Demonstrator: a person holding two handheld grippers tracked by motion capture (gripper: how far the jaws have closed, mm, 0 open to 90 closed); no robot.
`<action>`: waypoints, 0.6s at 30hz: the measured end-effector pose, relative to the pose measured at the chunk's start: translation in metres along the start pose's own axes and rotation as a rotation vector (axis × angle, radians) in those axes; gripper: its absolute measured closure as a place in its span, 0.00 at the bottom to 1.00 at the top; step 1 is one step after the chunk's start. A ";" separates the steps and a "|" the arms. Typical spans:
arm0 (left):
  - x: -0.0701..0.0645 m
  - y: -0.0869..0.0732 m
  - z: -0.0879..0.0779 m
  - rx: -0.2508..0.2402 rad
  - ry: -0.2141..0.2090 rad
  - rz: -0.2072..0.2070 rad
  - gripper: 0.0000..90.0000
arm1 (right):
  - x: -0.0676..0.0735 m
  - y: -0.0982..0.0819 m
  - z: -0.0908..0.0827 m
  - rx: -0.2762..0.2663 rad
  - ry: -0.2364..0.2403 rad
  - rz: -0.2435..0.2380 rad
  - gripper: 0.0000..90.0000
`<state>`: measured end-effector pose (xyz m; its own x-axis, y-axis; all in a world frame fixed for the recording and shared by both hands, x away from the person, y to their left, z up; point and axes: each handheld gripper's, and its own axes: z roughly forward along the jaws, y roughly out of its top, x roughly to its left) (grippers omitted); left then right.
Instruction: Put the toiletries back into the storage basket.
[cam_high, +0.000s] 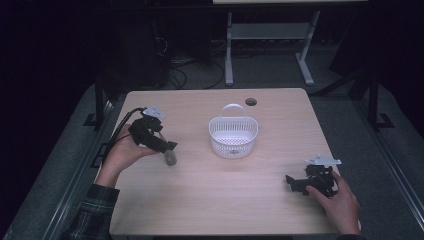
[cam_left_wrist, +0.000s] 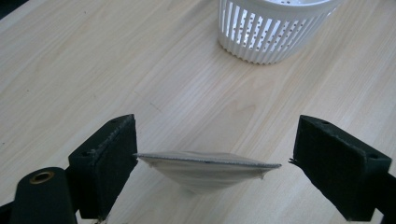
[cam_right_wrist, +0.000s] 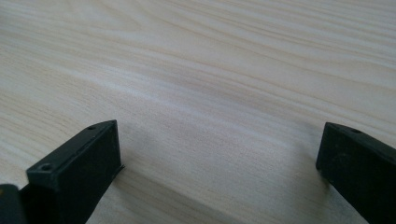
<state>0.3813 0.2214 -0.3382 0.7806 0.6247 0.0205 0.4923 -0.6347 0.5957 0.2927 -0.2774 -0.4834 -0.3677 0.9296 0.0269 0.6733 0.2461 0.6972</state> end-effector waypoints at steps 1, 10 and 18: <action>0.000 0.000 0.001 0.007 0.001 0.003 0.14 | 0.000 0.000 0.000 0.000 0.000 -0.001 0.00; 0.001 -0.001 0.012 0.052 0.004 0.009 0.15 | 0.000 0.000 0.000 0.000 0.000 0.000 0.00; 0.002 -0.003 0.014 0.075 0.018 0.010 0.19 | 0.000 0.000 0.000 0.000 0.000 0.000 0.00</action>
<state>0.3868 0.2175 -0.3513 0.7789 0.6258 0.0409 0.5126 -0.6729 0.5332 0.2927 -0.2774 -0.4835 -0.3678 0.9295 0.0267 0.6731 0.2463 0.6973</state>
